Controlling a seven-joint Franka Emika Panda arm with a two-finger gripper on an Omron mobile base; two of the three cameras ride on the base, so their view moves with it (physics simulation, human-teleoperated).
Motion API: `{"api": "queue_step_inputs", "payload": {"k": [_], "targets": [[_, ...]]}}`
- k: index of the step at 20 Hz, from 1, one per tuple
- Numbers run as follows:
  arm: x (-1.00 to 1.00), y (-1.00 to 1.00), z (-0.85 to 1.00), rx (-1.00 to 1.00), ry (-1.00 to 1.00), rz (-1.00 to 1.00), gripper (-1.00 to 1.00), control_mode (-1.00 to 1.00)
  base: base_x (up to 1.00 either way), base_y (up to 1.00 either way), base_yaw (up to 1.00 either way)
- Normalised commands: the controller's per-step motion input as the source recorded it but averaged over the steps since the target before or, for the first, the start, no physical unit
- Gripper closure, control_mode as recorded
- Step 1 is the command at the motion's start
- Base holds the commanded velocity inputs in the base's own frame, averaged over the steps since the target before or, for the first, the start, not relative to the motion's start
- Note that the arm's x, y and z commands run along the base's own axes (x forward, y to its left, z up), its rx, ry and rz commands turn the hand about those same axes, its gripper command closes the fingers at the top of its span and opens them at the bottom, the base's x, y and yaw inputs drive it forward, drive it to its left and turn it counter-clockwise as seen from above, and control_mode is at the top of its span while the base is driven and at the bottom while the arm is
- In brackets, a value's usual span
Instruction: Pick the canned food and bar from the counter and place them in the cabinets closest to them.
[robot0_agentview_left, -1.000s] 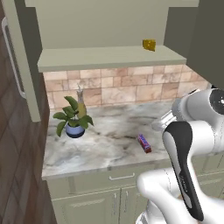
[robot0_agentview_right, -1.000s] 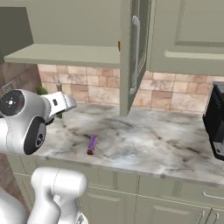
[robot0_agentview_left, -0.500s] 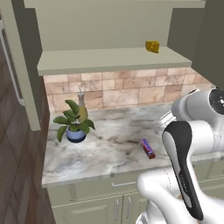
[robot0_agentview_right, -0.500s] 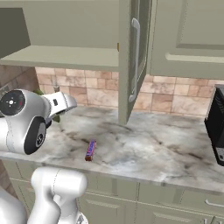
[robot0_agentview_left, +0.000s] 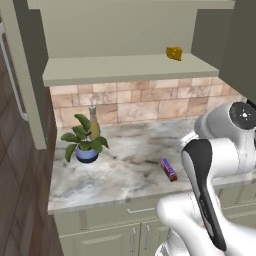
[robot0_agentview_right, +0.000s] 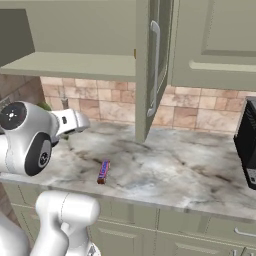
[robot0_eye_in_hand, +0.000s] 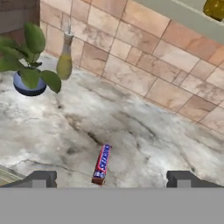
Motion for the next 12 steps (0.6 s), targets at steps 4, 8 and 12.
{"api": "queue_step_inputs", "payload": {"k": [4, 8, 12], "targets": [[0.00, -0.25, -0.31, 0.00, 0.11, -0.13, -1.00, -1.00, 0.00, 0.00, 0.00], [0.03, -0.14, -0.17, 0.03, 0.08, -0.04, -1.00, -1.00, 0.00, 0.00, 0.00], [0.11, -0.06, -0.30, 0.03, 0.14, -0.05, -1.00, -1.00, 0.00, 0.00, 0.00]]}}
